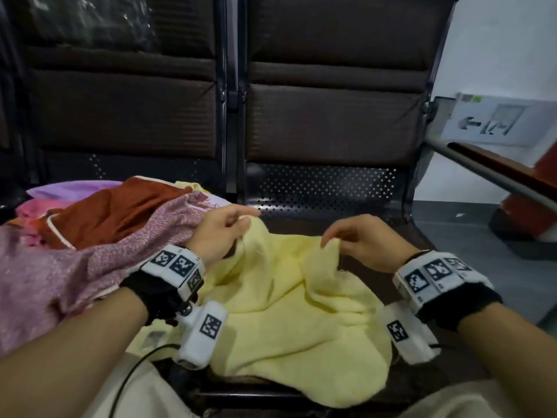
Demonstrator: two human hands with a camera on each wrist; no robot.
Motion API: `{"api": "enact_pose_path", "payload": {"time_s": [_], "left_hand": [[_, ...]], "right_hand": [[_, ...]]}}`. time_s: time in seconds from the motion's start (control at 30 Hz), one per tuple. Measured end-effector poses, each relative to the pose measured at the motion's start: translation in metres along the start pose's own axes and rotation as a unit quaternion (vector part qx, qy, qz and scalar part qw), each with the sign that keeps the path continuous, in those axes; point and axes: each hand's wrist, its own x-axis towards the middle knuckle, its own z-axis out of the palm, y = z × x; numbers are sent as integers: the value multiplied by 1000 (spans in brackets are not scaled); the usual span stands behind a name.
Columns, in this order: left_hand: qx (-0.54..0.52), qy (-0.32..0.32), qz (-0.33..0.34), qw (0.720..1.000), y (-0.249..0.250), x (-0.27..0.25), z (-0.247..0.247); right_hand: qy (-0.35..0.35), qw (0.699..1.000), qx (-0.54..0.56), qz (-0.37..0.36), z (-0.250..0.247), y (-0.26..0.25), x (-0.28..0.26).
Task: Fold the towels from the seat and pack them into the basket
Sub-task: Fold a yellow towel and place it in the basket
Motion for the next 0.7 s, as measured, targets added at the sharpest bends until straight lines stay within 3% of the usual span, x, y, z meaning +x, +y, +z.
{"api": "enact_pose_path", "payload": {"time_s": [0.07,0.17,0.27,0.7], "left_hand": [[6,-23,11,1000,1,-3,9],[2,-26,29,999,6,-7,16],[-25,-27,18,999,12,-9,20],[-182,-110,-51,976,20,-22,31]], "right_hand": [[-21,996,-79,-37,5,-10,3],[-5,995,69,-78,11,-26,9],[41,985,159,-58,17,-35,13],[97,987,129,-3,35,-34,17]]}}
